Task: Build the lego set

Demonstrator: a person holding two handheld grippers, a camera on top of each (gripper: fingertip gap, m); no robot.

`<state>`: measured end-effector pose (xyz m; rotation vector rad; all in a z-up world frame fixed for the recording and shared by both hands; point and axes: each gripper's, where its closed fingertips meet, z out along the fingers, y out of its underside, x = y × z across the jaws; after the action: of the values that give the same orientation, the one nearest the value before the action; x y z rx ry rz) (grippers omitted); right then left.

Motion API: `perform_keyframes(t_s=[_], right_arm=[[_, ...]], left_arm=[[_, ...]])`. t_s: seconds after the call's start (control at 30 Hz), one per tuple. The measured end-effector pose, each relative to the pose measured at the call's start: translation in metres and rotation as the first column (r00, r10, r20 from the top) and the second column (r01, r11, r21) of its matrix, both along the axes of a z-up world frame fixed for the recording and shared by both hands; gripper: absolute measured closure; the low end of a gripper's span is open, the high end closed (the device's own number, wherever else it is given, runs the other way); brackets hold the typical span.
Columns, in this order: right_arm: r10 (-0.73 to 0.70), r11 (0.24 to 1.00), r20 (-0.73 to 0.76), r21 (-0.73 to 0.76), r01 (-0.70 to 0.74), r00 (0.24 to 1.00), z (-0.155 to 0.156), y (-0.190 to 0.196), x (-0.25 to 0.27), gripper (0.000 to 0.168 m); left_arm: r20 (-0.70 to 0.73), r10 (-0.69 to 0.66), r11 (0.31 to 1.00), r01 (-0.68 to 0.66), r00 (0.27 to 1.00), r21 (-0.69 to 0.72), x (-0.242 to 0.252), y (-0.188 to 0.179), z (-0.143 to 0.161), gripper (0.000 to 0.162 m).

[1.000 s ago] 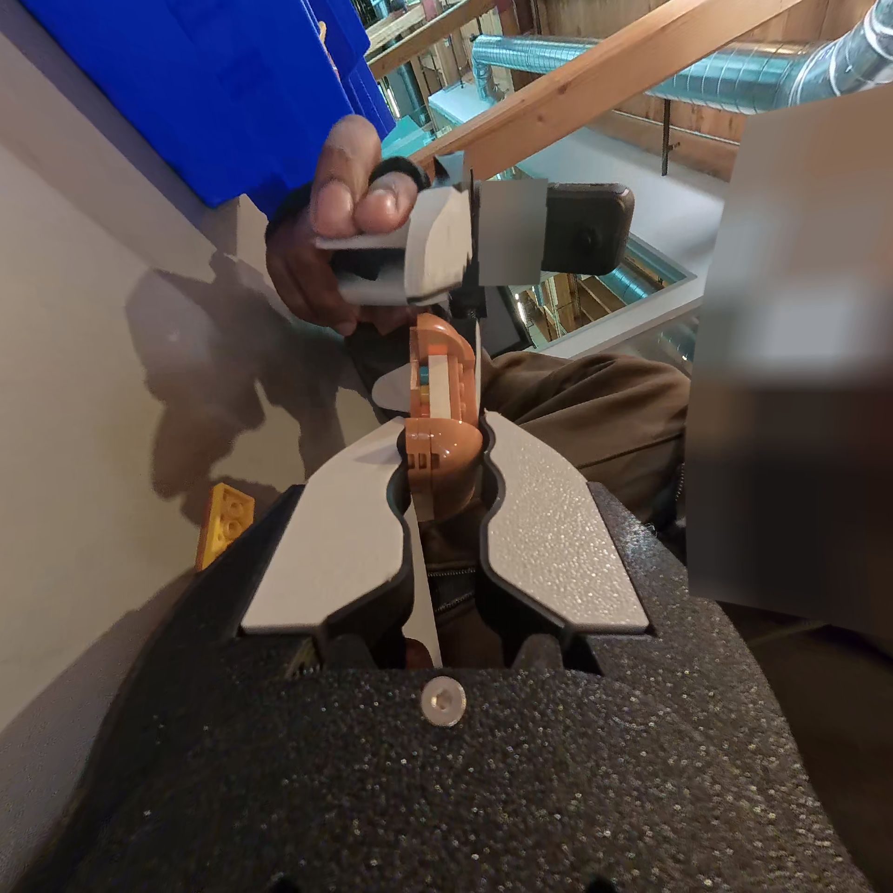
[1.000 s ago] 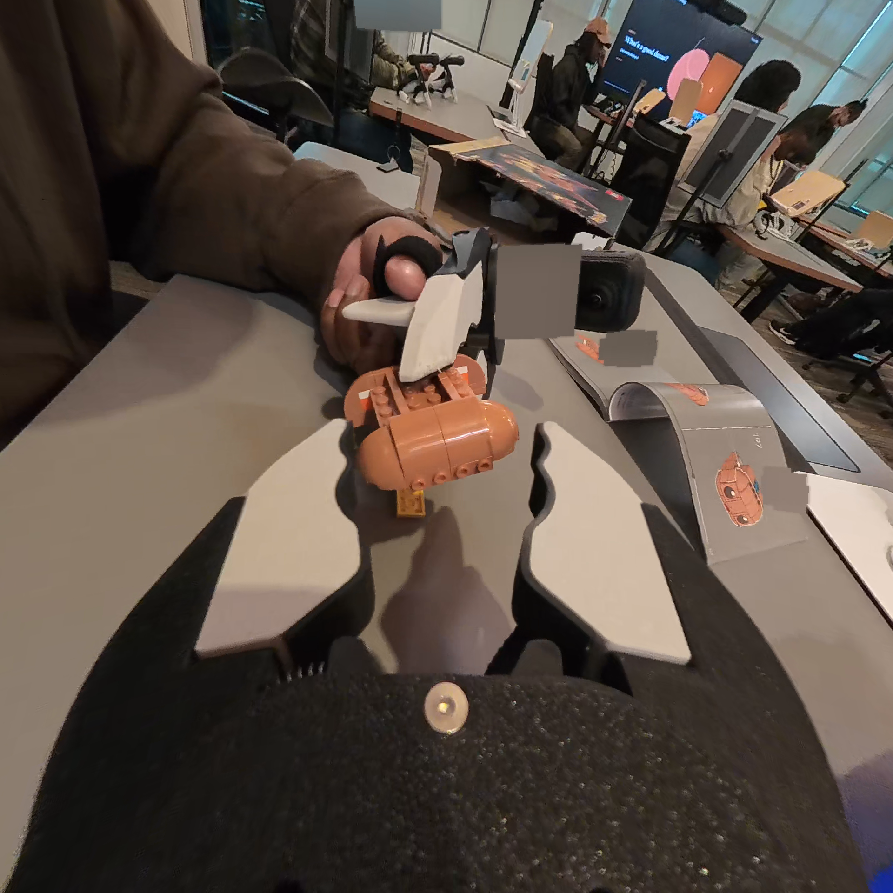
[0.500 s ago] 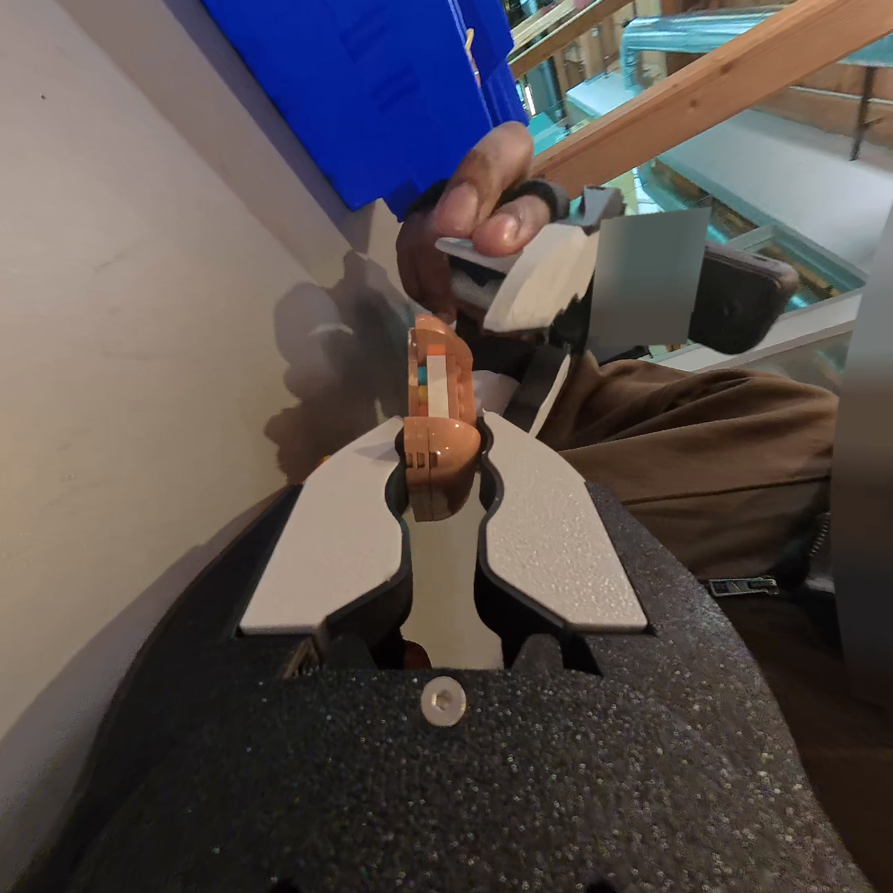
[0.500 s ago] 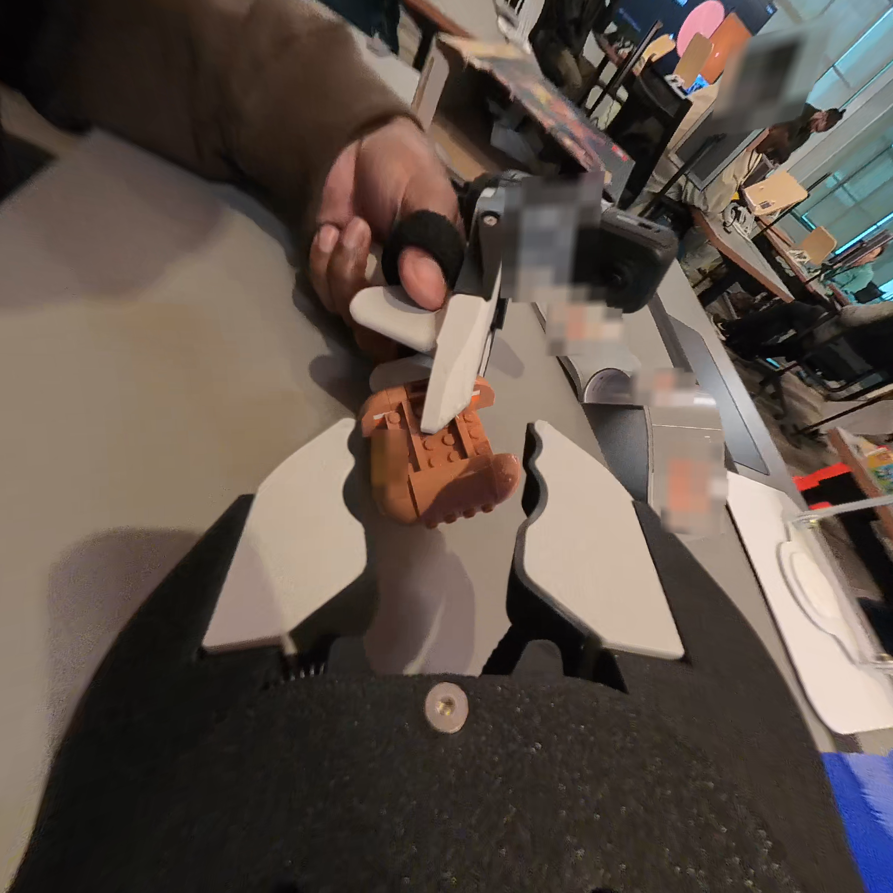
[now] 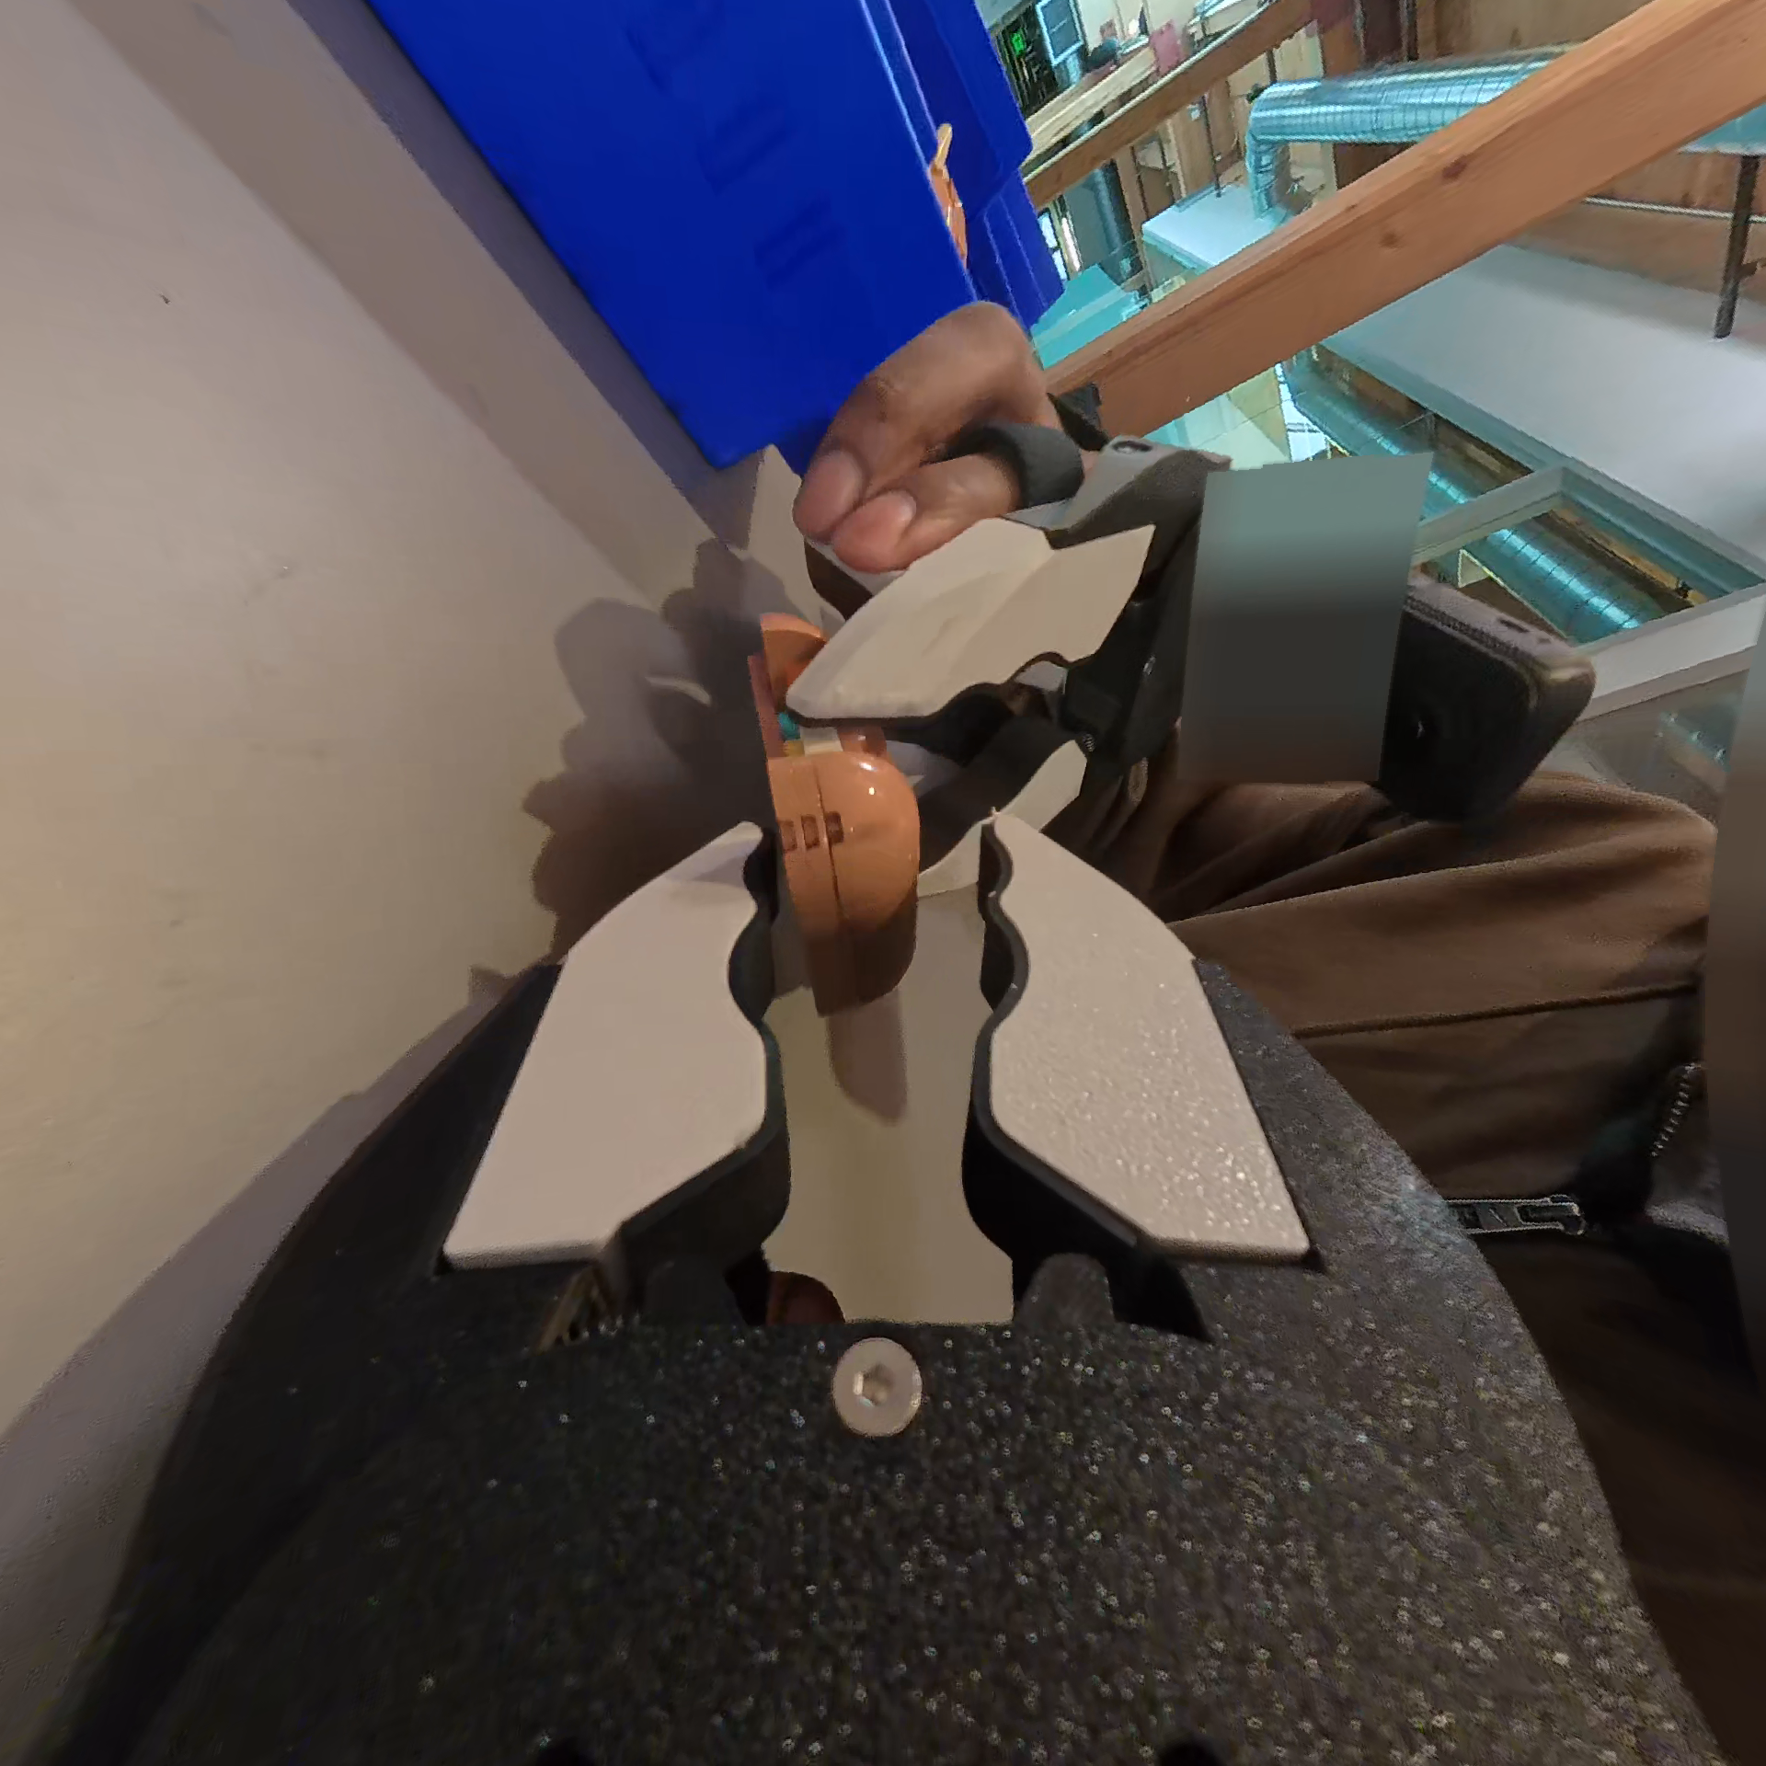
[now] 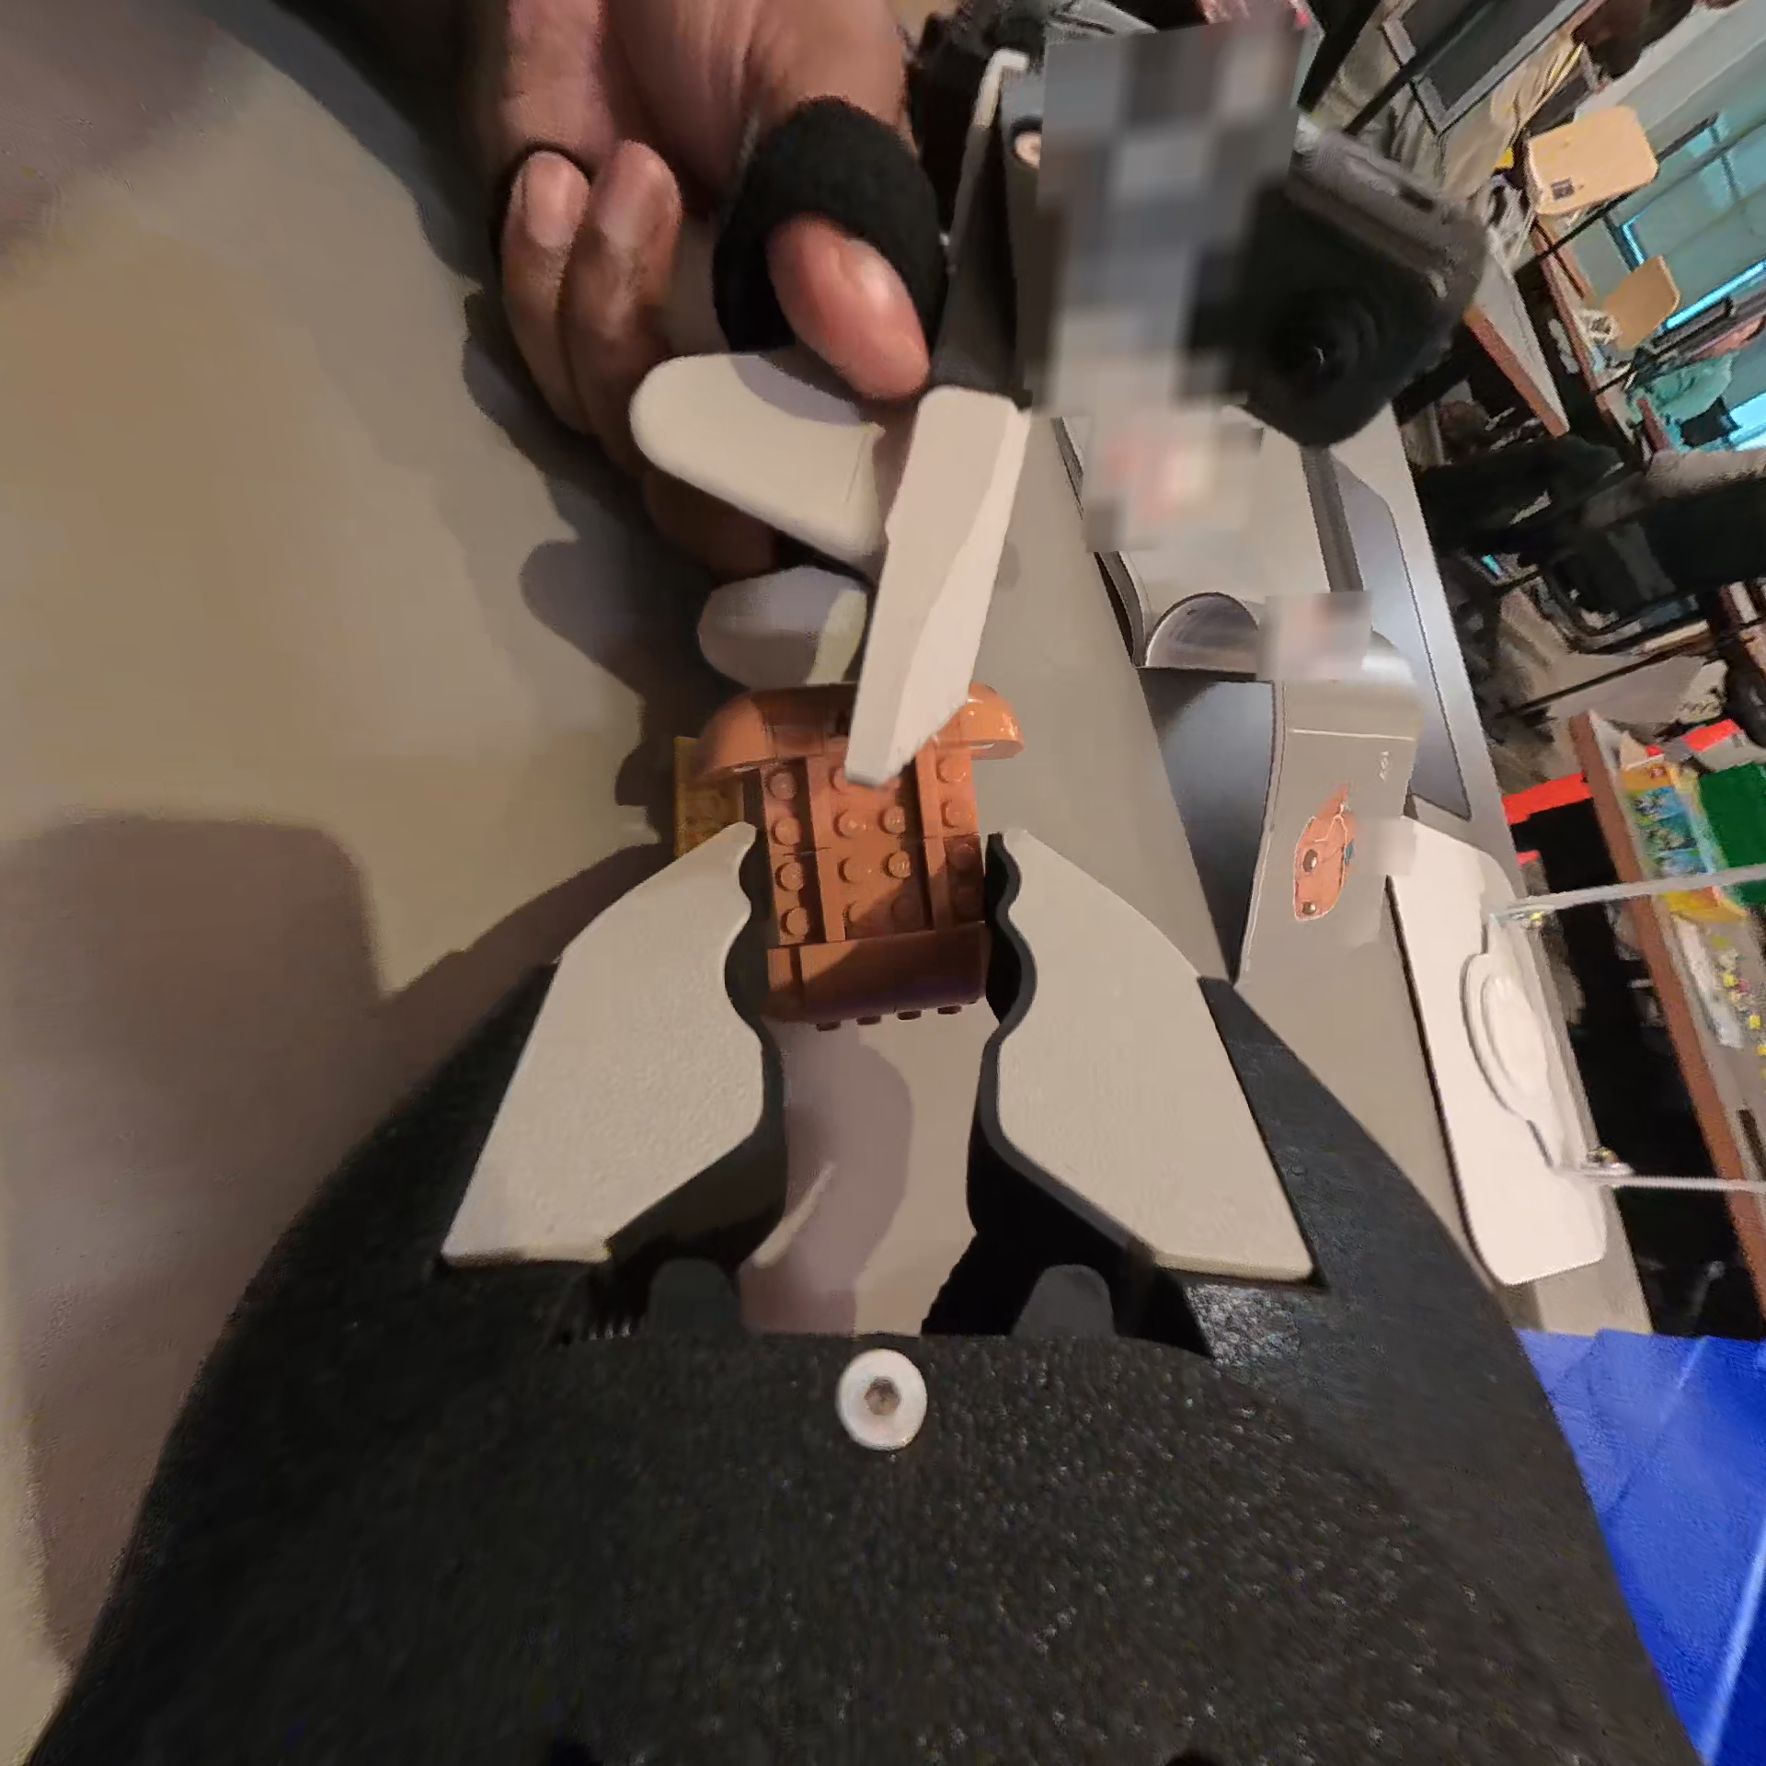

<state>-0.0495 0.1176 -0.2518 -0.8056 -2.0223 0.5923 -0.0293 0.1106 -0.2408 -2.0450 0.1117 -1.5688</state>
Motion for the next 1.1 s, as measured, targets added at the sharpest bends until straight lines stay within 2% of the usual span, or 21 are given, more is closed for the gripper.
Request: perform_keyframes(t_s=[0.07,0.23,0.33,0.43,0.5,0.57,0.73,0.8,0.93,1.0,1.1], right_arm=[[-0.019,0.999,0.009,-0.044,0.019,1.000,0.001,0.004,0.002,0.126],[-0.063,0.986,0.061,-0.152,0.072,0.996,0.001,0.009,0.009,0.126],[-0.087,0.969,0.125,-0.219,0.113,0.988,-0.004,0.010,0.012,0.126],[-0.108,0.953,0.195,-0.259,0.158,0.975,-0.011,0.011,0.015,0.126],[-0.115,0.942,0.245,-0.280,0.184,0.963,-0.018,0.011,0.017,0.126],[-0.118,0.936,0.290,-0.288,0.204,0.950,-0.025,0.012,0.020,0.126],[-0.132,0.935,0.340,-0.270,0.231,0.931,-0.038,0.014,0.021,0.126],[-0.135,0.932,0.350,-0.273,0.239,0.927,-0.042,0.014,0.021,0.126],[-0.138,0.922,0.339,-0.299,0.246,0.930,-0.042,0.015,0.020,0.125],[-0.134,0.924,0.314,-0.302,0.233,0.940,-0.039,0.015,0.020,0.125],[-0.120,0.926,0.269,-0.317,0.206,0.956,-0.032,0.013,0.019,0.120]], left_arm=[[-0.043,0.020,1.000,-0.019,0.999,0.024,-0.007,0.003,-0.001,0.116],[-0.309,0.056,0.988,-0.008,0.950,0.156,-0.033,0.004,-0.012,0.107],[-0.514,0.017,0.970,0.110,0.857,0.215,-0.039,-0.005,-0.025,0.106],[-0.704,-0.021,0.940,0.255,0.710,0.229,-0.039,-0.014,-0.046,0.107],[-0.762,-0.039,0.914,0.331,0.646,0.234,-0.034,-0.018,-0.054,0.107],[-0.786,-0.038,0.887,0.384,0.617,0.258,-0.029,-0.020,-0.056,0.112],[-0.859,0.033,0.834,0.460,0.511,0.306,-0.030,-0.017,-0.061,0.135],[-0.863,0.029,0.811,0.492,0.505,0.315,-0.025,-0.020,-0.061,0.145],[-0.866,0.032,0.799,0.508,0.499,0.323,-0.023,-0.020,-0.061,0.146],[-0.844,0.001,0.824,0.477,0.536,0.304,-0.023,-0.021,-0.060,0.146],[-0.772,-0.074,0.887,0.396,0.631,0.238,-0.029,-0.025,-0.057,0.146]])
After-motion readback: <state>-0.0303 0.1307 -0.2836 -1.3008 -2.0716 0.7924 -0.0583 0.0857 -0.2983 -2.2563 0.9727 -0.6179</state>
